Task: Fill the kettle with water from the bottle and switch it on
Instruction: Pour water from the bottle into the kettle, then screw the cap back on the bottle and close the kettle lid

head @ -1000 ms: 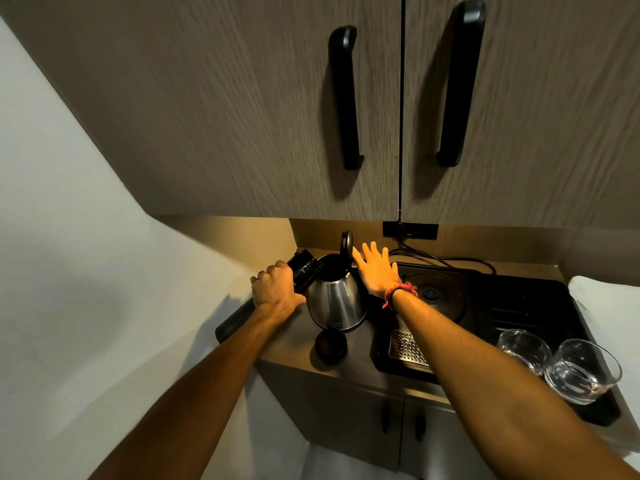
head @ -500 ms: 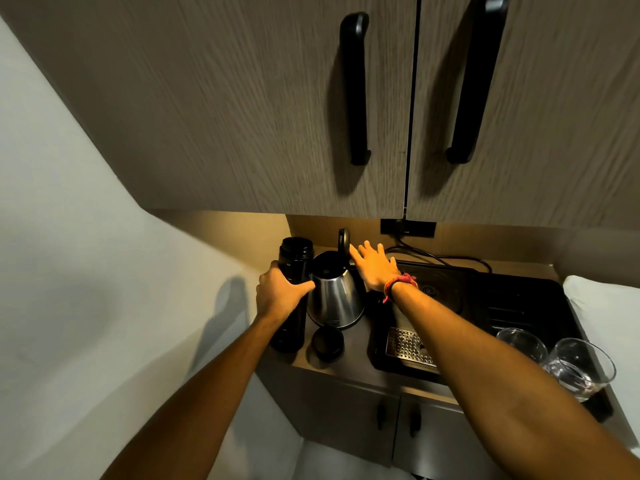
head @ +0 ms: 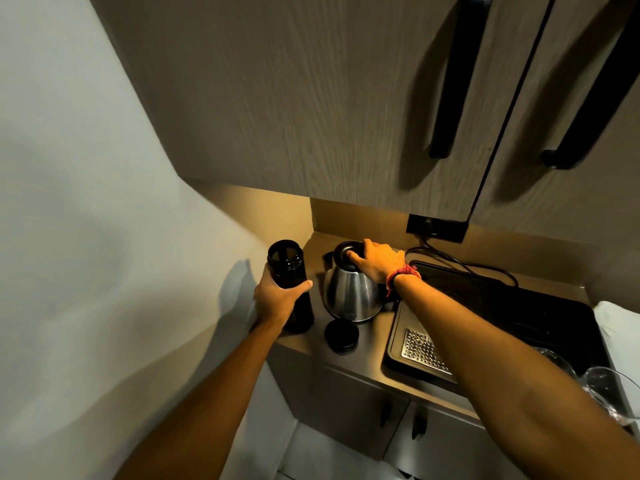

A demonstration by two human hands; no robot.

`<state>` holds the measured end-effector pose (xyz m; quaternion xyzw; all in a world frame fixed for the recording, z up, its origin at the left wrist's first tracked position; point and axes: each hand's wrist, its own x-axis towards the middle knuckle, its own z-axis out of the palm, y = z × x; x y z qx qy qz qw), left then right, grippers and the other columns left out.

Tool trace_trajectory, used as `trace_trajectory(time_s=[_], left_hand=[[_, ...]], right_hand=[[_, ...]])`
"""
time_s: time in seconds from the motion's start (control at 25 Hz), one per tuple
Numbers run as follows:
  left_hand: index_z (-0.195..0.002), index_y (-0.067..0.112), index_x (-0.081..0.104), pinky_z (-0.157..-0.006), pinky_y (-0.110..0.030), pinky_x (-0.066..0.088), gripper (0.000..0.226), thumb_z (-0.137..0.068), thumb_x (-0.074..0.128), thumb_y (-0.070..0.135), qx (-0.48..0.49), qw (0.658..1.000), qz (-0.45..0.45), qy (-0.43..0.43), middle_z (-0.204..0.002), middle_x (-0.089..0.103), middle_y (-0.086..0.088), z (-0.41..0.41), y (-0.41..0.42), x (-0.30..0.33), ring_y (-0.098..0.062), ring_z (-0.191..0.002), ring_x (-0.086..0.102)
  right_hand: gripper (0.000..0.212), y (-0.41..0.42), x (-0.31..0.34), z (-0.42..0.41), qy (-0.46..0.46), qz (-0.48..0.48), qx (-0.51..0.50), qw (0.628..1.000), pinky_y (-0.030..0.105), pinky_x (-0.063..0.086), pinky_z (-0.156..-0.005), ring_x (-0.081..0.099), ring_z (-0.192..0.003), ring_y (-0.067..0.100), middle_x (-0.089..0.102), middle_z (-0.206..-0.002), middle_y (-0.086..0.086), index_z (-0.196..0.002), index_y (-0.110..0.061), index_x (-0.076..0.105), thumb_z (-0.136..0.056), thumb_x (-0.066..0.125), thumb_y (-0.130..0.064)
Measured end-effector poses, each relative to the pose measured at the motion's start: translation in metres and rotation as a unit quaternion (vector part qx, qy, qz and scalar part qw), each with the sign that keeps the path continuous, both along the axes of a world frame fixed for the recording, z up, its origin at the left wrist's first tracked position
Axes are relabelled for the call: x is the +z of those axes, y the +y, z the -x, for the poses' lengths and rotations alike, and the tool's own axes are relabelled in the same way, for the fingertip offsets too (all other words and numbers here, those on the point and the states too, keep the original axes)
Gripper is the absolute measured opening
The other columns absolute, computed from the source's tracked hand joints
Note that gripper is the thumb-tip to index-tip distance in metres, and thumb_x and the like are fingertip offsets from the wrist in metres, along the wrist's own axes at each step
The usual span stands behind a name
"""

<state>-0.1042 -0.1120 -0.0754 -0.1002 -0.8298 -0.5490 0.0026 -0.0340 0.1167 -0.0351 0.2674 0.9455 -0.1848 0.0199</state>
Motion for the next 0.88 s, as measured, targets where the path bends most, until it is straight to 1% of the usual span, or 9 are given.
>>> trace_trajectory(time_s=[0.08, 0.16, 0.28, 0.4, 0.56, 0.68, 0.72, 0.8, 0.88], left_hand=[[-0.138, 0.018, 0.056, -0.100, -0.036, 0.053, 0.090, -0.059, 0.096, 0.033, -0.011, 1.000, -0.004, 0.005, -0.129, 0.068, -0.005, 0.001, 0.000, -0.002, -0.025, -0.120, 0.063], [-0.139, 0.017, 0.056, -0.099, -0.031, 0.052, 0.090, -0.060, 0.096, 0.032, -0.021, 1.000, -0.009, 0.013, -0.130, 0.067, -0.005, 0.001, 0.000, -0.003, -0.024, -0.122, 0.062], [-0.140, 0.015, 0.055, -0.097, -0.026, 0.049, 0.091, -0.060, 0.096, 0.032, -0.025, 0.999, -0.013, 0.020, -0.132, 0.066, -0.006, 0.002, -0.001, -0.005, -0.024, -0.123, 0.061], [-0.140, 0.017, 0.054, -0.096, -0.026, 0.049, 0.091, -0.060, 0.096, 0.034, -0.028, 0.999, -0.007, 0.017, -0.131, 0.067, -0.005, 0.002, -0.001, -0.007, -0.024, -0.121, 0.062], [-0.140, 0.017, 0.052, -0.099, -0.031, 0.051, 0.091, -0.062, 0.095, 0.033, -0.038, 0.999, -0.011, 0.008, -0.132, 0.065, -0.006, 0.001, -0.001, -0.006, -0.026, -0.123, 0.061], [-0.139, 0.015, 0.052, -0.102, -0.035, 0.051, 0.091, -0.062, 0.095, 0.032, -0.046, 0.999, -0.004, -0.004, -0.133, 0.065, -0.007, 0.001, -0.003, -0.005, -0.027, -0.124, 0.060], [-0.139, 0.015, 0.052, -0.102, -0.036, 0.051, 0.090, -0.062, 0.095, 0.032, -0.048, 0.999, 0.004, -0.008, -0.132, 0.065, -0.008, 0.003, -0.005, -0.006, -0.028, -0.123, 0.060], [-0.139, 0.016, 0.050, -0.102, -0.039, 0.052, 0.091, -0.062, 0.095, 0.033, -0.064, 0.997, 0.031, -0.009, -0.132, 0.065, -0.009, 0.004, -0.008, -0.007, -0.028, -0.122, 0.061], [-0.138, 0.018, 0.050, -0.101, -0.040, 0.053, 0.090, -0.062, 0.095, 0.035, -0.076, 0.996, 0.038, -0.018, -0.130, 0.065, -0.007, 0.005, -0.011, -0.009, -0.027, -0.120, 0.062]], right_hand=[[0.076, 0.001, -0.005, -0.001, -0.002, -0.032, 0.027, 0.999, 0.067, 0.021, -0.111, 0.034, -0.144, 0.032, 0.034, -0.160, 0.001, -0.152, -0.024, 0.028, -0.091, 0.022, -0.071], [0.075, -0.002, -0.011, -0.004, 0.035, -0.076, 0.080, 0.993, 0.066, 0.004, -0.117, 0.009, -0.154, 0.026, 0.009, -0.167, -0.007, -0.157, -0.030, 0.008, -0.093, 0.015, -0.069], [0.067, -0.015, -0.019, 0.000, 0.064, -0.129, 0.160, 0.977, 0.057, -0.001, -0.122, 0.000, -0.155, 0.022, 0.001, -0.167, -0.008, -0.157, -0.027, 0.006, -0.099, 0.010, -0.059], [0.062, -0.025, -0.023, 0.002, 0.040, -0.145, 0.162, 0.975, 0.051, 0.002, -0.124, 0.001, -0.155, 0.023, 0.005, -0.167, -0.003, -0.158, -0.021, 0.009, -0.103, 0.014, -0.050], [0.062, -0.033, -0.020, -0.001, 0.023, -0.178, 0.154, 0.972, 0.052, 0.002, -0.124, 0.002, -0.155, 0.025, 0.003, -0.167, 0.002, -0.157, -0.017, 0.011, -0.103, 0.017, -0.046], [0.058, -0.059, -0.032, -0.020, 0.085, -0.269, 0.203, 0.938, 0.056, 0.015, -0.123, 0.014, -0.153, 0.031, 0.014, -0.165, 0.013, -0.149, -0.008, 0.036, -0.099, 0.032, -0.037], [0.056, -0.073, -0.046, -0.030, 0.101, -0.285, 0.257, 0.918, 0.054, 0.026, -0.119, 0.027, -0.148, 0.033, 0.025, -0.161, 0.015, -0.143, -0.007, 0.045, -0.097, 0.036, -0.037], [0.052, -0.095, -0.078, -0.052, 0.087, -0.277, 0.353, 0.889, 0.045, 0.043, -0.103, 0.052, -0.125, 0.032, 0.049, -0.142, 0.014, -0.133, -0.009, 0.054, -0.098, 0.033, -0.041], [0.057, -0.104, -0.097, -0.067, 0.033, -0.261, 0.361, 0.895, 0.040, 0.045, -0.088, 0.054, -0.108, 0.027, 0.054, -0.128, 0.009, -0.129, -0.012, 0.057, -0.098, 0.028, -0.050]])
